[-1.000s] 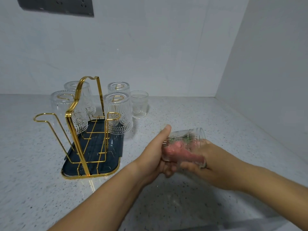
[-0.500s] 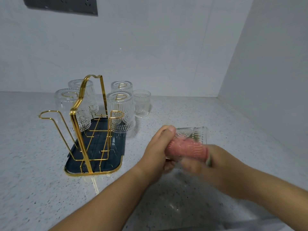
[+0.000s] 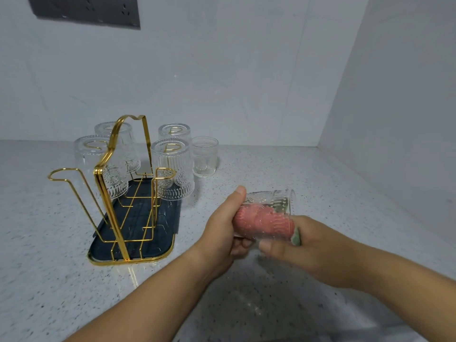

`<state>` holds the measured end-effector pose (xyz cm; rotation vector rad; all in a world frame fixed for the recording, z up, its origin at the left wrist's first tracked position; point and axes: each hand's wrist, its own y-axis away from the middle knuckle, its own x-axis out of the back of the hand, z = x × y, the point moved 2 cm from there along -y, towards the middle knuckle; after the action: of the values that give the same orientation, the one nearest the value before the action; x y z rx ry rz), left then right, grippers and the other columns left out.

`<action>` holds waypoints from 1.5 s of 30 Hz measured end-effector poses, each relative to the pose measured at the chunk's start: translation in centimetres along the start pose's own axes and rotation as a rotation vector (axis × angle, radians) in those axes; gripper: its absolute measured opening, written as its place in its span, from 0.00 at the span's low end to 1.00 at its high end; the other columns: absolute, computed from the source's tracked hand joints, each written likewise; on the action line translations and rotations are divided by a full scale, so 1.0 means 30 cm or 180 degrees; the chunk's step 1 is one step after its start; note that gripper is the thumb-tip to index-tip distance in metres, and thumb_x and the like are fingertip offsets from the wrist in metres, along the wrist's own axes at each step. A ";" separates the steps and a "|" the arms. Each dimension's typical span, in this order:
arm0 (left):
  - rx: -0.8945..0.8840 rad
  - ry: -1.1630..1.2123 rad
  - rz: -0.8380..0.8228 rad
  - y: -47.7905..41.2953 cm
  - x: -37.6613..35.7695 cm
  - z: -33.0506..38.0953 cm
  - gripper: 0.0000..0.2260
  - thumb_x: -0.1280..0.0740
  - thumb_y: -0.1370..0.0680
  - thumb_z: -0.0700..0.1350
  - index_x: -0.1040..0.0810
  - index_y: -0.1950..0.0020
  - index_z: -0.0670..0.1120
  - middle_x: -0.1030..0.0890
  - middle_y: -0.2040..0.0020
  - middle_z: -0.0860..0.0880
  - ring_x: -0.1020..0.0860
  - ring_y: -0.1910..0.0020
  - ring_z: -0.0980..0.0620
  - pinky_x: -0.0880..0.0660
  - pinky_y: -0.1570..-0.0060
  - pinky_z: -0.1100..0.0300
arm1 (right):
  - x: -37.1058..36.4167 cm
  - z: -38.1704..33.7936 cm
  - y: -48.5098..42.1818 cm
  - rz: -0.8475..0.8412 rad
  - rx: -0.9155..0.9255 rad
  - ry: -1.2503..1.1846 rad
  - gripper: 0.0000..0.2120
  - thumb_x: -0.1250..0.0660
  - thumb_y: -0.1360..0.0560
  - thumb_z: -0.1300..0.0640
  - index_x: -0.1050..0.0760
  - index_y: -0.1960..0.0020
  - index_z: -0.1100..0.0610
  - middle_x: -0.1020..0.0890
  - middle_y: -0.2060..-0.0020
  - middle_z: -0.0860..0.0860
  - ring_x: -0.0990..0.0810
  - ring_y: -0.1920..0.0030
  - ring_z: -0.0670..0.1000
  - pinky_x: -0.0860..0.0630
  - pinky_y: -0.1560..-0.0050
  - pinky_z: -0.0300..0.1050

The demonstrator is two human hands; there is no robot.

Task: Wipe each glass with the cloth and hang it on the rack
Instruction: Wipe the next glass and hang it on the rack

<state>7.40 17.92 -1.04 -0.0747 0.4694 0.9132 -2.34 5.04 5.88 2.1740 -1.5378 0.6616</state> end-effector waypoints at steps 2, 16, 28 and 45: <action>0.0365 0.0165 -0.0312 0.002 -0.004 0.005 0.30 0.33 0.27 0.70 0.23 0.48 0.42 0.29 0.70 0.46 0.34 0.83 0.55 0.43 0.82 0.70 | 0.020 0.020 0.002 0.0125 0.0050 0.1157 0.11 0.37 0.19 0.42 0.21 0.42 0.44 0.15 0.50 0.43 0.18 0.46 0.44 0.23 0.38 0.45; -0.0977 -0.0901 -0.0482 0.028 -0.030 -0.005 0.22 0.29 0.26 0.60 0.27 0.36 0.53 0.21 0.54 0.42 0.25 0.66 0.44 0.29 0.70 0.55 | 0.038 0.048 0.030 0.0695 -0.0446 -0.1703 0.21 0.42 0.17 0.46 0.16 0.42 0.59 0.14 0.46 0.61 0.16 0.40 0.59 0.30 0.28 0.61; 0.0295 -0.0251 -0.0359 0.012 -0.023 0.001 0.24 0.34 0.26 0.69 0.23 0.57 0.46 0.29 0.73 0.50 0.36 0.81 0.56 0.45 0.80 0.70 | 0.033 0.074 0.006 0.0137 0.0343 0.2425 0.25 0.53 0.19 0.32 0.23 0.39 0.41 0.18 0.45 0.36 0.27 0.35 0.36 0.56 0.20 0.48; 0.0120 0.0999 0.0204 -0.005 -0.010 0.056 0.20 0.35 0.23 0.66 0.18 0.52 0.49 0.20 0.63 0.51 0.30 0.77 0.55 0.37 0.83 0.68 | 0.108 0.008 0.002 0.2821 0.0369 -0.0634 0.03 0.28 0.23 0.60 0.18 0.55 0.55 0.12 0.64 0.51 0.13 0.59 0.46 0.22 0.57 0.36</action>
<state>7.95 18.04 0.58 -0.1711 0.7840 0.9593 -1.44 2.41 7.58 1.5769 -2.6443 0.8039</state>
